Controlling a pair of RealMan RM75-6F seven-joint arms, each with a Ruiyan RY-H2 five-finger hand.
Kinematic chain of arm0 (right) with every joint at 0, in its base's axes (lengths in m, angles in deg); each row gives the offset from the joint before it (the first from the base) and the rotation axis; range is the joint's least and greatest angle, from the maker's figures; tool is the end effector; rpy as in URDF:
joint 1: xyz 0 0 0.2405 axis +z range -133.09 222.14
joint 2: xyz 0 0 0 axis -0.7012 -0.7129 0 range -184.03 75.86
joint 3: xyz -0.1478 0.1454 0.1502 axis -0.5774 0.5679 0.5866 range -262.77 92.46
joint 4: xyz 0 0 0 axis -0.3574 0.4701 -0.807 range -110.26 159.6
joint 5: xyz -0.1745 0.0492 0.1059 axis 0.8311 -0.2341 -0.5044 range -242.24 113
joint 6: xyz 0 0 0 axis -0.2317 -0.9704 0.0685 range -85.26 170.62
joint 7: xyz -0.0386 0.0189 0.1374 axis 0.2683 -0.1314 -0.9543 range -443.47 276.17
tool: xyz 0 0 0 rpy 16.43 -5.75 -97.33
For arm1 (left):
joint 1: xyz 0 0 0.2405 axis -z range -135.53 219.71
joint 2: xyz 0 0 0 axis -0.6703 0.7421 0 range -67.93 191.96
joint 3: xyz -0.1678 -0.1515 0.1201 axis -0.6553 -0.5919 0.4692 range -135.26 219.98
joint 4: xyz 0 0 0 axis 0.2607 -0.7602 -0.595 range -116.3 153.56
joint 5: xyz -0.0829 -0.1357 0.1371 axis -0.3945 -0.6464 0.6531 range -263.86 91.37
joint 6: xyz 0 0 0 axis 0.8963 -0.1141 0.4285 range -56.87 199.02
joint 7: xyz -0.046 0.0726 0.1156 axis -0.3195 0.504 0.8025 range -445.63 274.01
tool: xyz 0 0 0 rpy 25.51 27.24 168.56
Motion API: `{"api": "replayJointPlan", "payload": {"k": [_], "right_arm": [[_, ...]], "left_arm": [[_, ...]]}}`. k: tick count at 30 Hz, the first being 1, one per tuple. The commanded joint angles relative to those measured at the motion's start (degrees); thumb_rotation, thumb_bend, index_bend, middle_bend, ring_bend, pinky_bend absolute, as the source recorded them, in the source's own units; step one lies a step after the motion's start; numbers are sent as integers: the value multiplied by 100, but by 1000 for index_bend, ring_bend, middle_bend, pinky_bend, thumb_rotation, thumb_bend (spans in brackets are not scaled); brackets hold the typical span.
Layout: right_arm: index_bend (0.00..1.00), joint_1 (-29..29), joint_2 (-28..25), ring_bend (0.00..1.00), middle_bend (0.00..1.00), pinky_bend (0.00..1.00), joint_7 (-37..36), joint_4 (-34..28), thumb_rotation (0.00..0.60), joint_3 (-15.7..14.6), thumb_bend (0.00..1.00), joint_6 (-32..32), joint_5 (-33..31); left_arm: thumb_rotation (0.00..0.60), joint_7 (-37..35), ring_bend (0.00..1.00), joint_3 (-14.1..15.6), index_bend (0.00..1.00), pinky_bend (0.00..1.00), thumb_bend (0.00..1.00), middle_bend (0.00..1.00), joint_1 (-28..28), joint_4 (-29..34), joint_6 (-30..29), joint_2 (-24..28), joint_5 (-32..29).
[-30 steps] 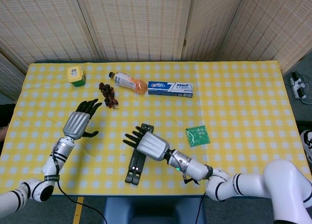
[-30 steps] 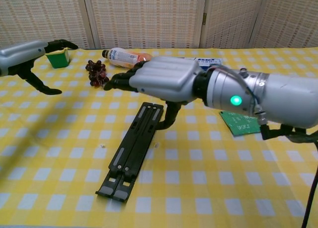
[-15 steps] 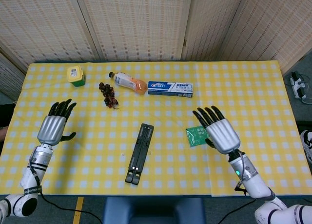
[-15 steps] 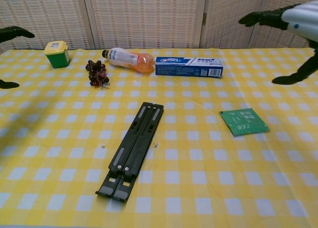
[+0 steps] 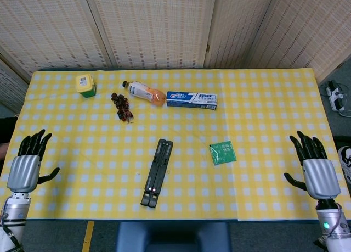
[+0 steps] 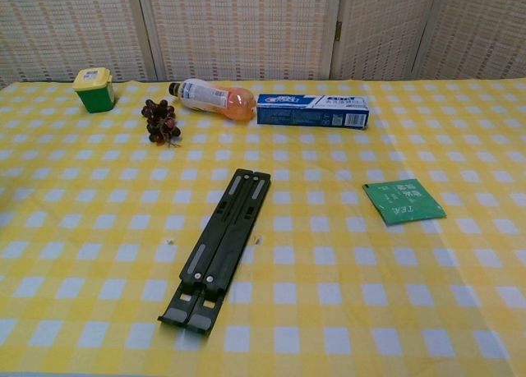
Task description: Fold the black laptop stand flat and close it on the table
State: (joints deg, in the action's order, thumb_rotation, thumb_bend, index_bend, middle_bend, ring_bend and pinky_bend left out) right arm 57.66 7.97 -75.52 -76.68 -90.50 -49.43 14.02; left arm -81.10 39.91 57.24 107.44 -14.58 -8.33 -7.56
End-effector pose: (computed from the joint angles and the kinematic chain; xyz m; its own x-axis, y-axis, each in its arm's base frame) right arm -0.2817 -0.1901 0.1617 0.4290 0.0126 0.9032 -0.9033 -0.0011 0.4291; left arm -0.2927 0.2349 0.1360 0.4140 -0.0628 0.9081 0.9078 -0.0451 -0.4169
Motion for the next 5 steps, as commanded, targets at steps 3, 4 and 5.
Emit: {"api": "replayJointPlan", "payload": {"k": [3,4,5], "right_arm": [[0,-600,26,17,0,0,-803,502,600,-49,229,-410,179],[0,-650,36,18,0,0,-864,560,600,-48,229,-405,181],[0,-696,46,18,0,0,-901,629,600,-46,229,-376,192]], "left_arm": [[600,-205,0,214,17,0,238,0,-420,-27,-475,-49,339],[600,-205,0,235,18,0,238,0,-465,-34,-505,-53,363],[600,-198,0,257,19,0,238,0,-517,-37,-526,-55,381]]}}
